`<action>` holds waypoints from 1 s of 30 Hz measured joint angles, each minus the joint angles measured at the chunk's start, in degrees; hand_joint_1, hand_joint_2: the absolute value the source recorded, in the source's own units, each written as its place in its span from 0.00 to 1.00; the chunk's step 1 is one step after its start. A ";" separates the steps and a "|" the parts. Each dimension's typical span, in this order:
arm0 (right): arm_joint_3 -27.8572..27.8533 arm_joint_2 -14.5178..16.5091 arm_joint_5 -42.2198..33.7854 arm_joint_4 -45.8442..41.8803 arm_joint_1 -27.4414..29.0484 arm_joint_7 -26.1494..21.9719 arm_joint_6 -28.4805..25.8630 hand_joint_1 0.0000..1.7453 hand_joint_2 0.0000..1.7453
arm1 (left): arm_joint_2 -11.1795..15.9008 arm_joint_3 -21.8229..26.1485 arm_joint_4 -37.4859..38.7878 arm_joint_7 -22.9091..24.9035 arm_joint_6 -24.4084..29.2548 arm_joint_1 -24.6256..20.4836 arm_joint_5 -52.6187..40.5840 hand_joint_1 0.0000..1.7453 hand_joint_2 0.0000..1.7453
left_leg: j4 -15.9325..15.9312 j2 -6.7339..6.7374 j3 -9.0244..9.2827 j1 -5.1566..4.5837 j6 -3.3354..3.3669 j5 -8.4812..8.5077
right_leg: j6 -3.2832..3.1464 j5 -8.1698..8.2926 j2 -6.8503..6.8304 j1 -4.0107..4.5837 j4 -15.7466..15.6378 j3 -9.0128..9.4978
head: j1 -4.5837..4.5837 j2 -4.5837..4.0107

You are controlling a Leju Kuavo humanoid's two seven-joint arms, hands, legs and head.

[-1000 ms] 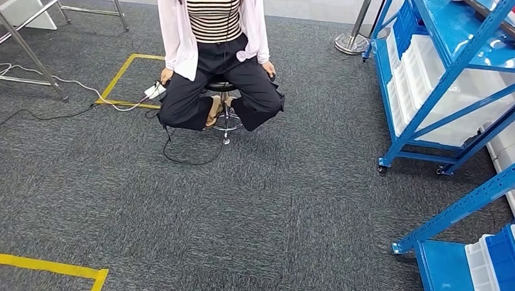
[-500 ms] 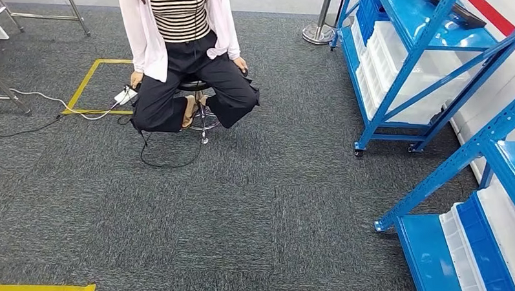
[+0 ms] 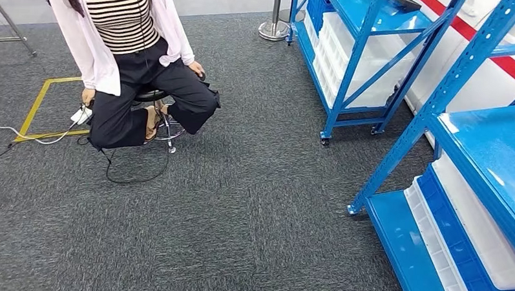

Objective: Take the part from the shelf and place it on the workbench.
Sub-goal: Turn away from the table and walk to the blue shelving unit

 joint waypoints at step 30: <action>-0.94 0.00 -0.49 0.00 -0.01 -0.02 0.20 0.00 0.00 | 0.13 0.05 -0.01 -0.54 -0.26 -0.20 -0.61 0.00 0.00 | 1.71 0.19 -1.04 -0.09 0.17 -0.38 | -0.72 -0.12 0.01 0.02 -0.05 0.26 | 0.13 0.00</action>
